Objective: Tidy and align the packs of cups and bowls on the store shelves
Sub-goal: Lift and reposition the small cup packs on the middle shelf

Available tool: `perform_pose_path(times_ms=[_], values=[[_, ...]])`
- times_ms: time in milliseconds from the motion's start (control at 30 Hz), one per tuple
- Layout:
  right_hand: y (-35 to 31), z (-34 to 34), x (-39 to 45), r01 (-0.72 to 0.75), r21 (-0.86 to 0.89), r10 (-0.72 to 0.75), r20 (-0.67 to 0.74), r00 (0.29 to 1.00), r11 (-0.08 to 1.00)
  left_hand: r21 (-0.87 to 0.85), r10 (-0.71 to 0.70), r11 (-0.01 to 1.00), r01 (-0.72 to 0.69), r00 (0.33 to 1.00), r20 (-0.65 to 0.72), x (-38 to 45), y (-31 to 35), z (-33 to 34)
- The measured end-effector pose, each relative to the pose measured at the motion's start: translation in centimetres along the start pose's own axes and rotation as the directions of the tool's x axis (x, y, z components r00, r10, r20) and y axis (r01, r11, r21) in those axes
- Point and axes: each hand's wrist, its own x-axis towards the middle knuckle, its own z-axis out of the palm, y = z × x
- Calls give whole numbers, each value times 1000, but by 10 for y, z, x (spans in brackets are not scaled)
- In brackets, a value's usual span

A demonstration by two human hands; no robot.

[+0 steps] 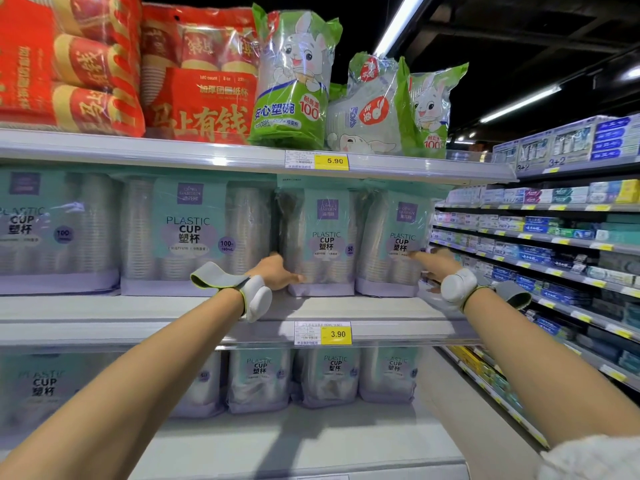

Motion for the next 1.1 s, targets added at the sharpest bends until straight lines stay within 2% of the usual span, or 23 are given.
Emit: perform_pose_path(times_ms=[233,433,800,1100], values=[[-1,-13,-37,-17,-114,17,-7,1000,993,29,123,992,-122,992,-41,-38,-22,-20],[-8,-12,-83,22,-159,-17,28,999,987,65,157,986,-154,987,-39,-75,-25,-50],[-34,9,-169,113,-169,-74,223,972,979,95,53,994,-48,997,-53,-192,-44,-99],[-74,41,-225,171,-121,-122,334,935,978,108,-22,993,37,991,-132,-262,-80,-164]])
